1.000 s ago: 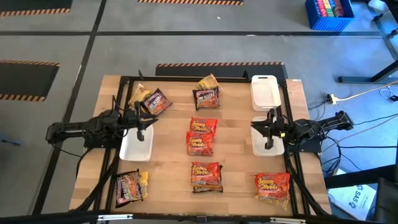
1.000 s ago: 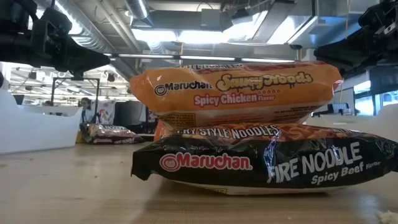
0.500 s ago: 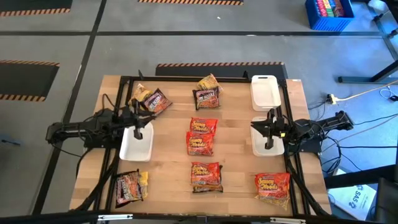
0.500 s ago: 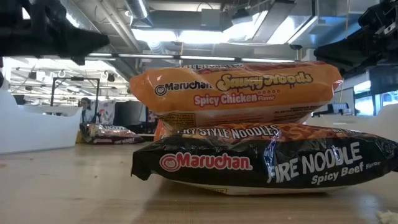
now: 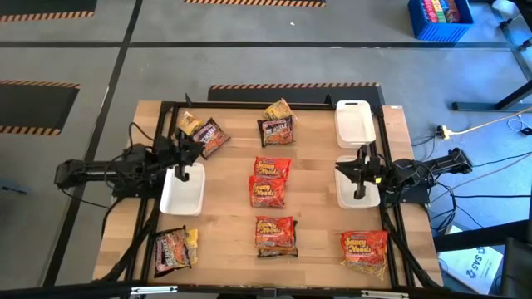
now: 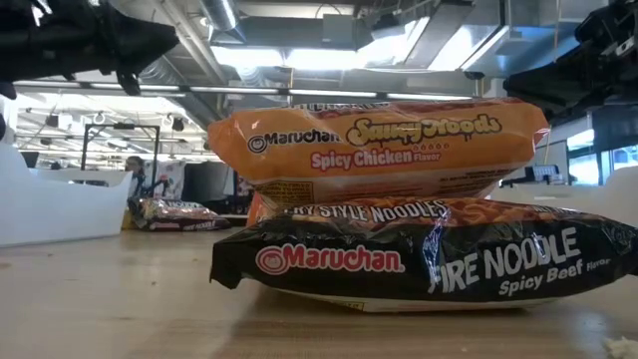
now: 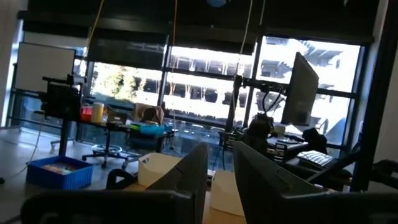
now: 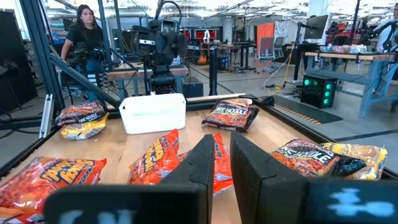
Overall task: Sort Maruchan noodles
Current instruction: Put the middle orange noodle into the left white bin
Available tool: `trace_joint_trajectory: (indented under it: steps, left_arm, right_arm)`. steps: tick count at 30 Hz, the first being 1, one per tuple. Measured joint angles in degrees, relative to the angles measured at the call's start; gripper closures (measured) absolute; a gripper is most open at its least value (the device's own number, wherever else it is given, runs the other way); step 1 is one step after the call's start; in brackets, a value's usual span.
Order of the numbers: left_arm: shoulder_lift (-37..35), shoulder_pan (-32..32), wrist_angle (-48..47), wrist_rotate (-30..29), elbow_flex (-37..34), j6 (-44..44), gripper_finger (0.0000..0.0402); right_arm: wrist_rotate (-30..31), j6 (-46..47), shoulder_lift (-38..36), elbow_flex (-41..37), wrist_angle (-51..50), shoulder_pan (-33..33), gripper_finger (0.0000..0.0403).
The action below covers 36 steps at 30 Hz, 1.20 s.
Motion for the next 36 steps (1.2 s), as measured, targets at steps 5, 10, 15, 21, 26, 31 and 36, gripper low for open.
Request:
trace_joint_trajectory:
  steps: [5,10,15,21,26,31,36]
  left_arm:
    - [9.14,0.0,1.55,0.0,2.96,-4.61,0.0329]
    - [20.13,0.0,1.49,-1.16,8.21,-4.78,0.0329]
    - [29.71,-0.02,1.51,-0.61,14.02,-4.53,0.0329]
    - [39.55,-0.02,1.6,-0.38,19.07,-4.48,0.0329]
    - [48.04,-0.02,5.59,-0.39,22.02,-4.4,0.0329]
    - [54.15,-0.02,7.49,-0.52,25.37,-3.79,0.0329]
    - [58.39,-0.02,8.01,-0.15,29.43,-4.44,0.0329]
  right_arm:
    - [0.0,-0.21,0.01,0.01,0.02,0.02,0.0368]
    - [0.03,-0.23,0.01,0.0,0.14,0.02,0.0368]
    - [1.02,-0.28,0.02,-0.13,2.07,0.01,0.0368]
    - [1.89,-0.65,0.02,-0.13,3.3,0.02,0.0368]
    - [1.96,-0.65,0.16,-0.13,3.37,0.01,0.0368]
    - [0.49,-0.61,0.25,-0.11,7.16,0.02,0.0368]
    - [0.92,-2.05,0.26,-0.11,10.23,0.02,0.0368]
